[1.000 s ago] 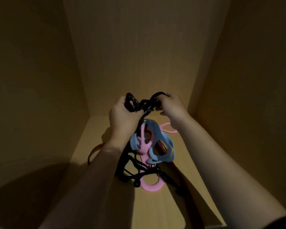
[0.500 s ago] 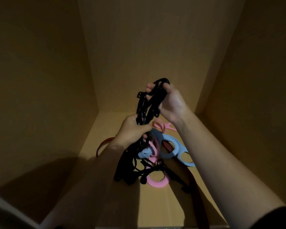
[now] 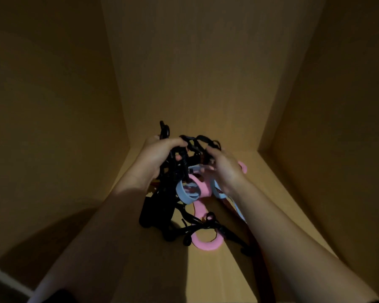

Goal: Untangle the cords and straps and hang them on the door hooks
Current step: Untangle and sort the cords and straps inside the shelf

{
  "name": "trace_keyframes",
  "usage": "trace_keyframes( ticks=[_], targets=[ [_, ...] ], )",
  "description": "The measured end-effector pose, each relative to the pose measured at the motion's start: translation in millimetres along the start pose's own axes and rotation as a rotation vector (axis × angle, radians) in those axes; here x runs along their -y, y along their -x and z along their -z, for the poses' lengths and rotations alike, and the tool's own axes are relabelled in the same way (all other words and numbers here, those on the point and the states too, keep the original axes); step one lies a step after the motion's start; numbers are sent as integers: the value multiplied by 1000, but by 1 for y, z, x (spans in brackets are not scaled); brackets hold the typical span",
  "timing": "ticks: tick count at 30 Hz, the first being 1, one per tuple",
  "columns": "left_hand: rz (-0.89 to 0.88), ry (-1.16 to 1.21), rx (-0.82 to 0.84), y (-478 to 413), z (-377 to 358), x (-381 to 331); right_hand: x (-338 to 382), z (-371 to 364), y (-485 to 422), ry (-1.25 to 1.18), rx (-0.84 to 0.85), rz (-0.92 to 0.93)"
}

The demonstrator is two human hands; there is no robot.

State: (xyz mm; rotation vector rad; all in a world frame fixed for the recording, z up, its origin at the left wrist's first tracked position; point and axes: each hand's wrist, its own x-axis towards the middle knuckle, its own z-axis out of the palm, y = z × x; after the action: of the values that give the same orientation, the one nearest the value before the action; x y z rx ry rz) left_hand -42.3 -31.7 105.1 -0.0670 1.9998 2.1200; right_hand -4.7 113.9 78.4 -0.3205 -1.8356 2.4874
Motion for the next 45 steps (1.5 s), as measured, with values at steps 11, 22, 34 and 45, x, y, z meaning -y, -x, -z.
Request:
trace_keyframes(
  ticks=[11,22,34,45],
  targets=[
    [105,-42,-56,-2,-1,35,-43,-8,-3,155,-51,-158],
    [302,-325,195,0,-1,14,-21,-15,0,187,-54,109],
    [286,-2,137,-2,30,6,15,-6,-5,354,-5,148],
    [499,455,71,-1,14,44,4,-19,23,226,362,221]
  ],
)
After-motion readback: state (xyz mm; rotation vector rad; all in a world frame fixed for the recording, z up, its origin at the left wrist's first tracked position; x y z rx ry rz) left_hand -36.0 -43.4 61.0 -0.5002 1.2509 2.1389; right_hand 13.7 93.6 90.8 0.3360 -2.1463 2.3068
